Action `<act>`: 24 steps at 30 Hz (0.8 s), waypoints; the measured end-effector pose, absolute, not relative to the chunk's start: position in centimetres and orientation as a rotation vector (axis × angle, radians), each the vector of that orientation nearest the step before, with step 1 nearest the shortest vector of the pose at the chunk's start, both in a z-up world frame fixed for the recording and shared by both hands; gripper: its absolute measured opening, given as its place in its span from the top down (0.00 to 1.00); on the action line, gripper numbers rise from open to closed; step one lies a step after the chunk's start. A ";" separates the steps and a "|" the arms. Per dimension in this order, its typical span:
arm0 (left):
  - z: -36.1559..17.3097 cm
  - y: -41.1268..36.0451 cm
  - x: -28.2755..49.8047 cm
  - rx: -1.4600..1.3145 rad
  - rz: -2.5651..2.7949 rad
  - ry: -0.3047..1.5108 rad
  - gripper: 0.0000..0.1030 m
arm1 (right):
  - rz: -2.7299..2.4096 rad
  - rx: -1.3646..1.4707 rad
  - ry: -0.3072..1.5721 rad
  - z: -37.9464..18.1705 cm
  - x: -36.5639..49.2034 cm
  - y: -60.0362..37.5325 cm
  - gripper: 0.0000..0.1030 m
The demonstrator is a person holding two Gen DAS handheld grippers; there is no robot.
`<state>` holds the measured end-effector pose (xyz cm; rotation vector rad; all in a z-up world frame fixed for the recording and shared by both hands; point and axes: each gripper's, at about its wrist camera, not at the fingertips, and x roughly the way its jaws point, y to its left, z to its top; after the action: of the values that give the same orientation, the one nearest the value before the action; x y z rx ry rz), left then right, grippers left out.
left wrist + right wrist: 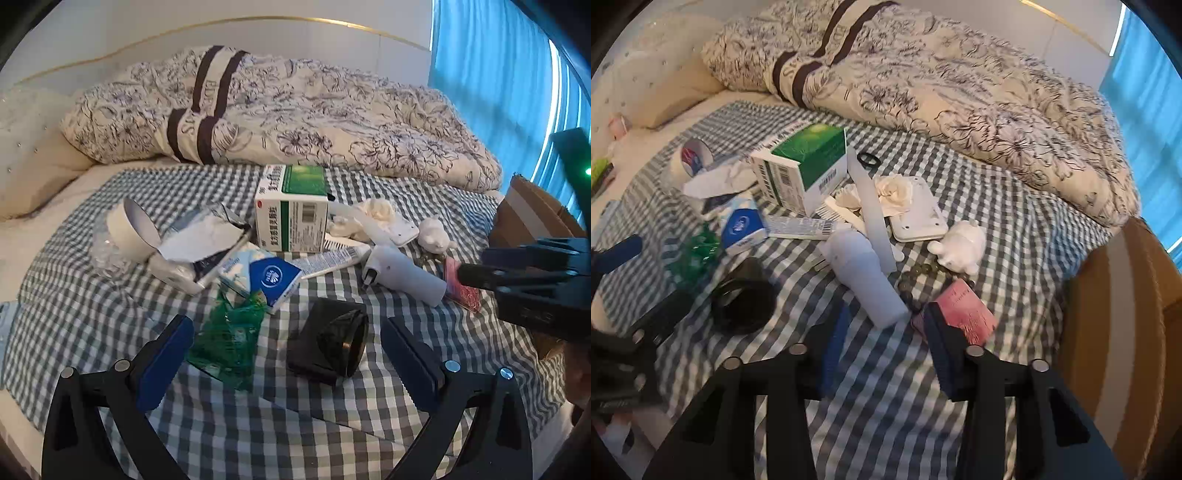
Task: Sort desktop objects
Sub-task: 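Grasp the white plastic bottle with the right gripper while the left grasps the black cup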
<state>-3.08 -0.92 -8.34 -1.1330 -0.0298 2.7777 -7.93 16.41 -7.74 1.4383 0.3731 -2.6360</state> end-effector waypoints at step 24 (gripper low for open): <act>-14.9 3.4 -7.4 -1.263 2.651 0.145 0.00 | -2.401 1.585 0.645 -13.3 -12.6 13.4 0.51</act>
<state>-7.40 3.39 -14.87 -1.2627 0.1453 2.6511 -12.58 13.44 -13.34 1.5845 0.6449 -2.4012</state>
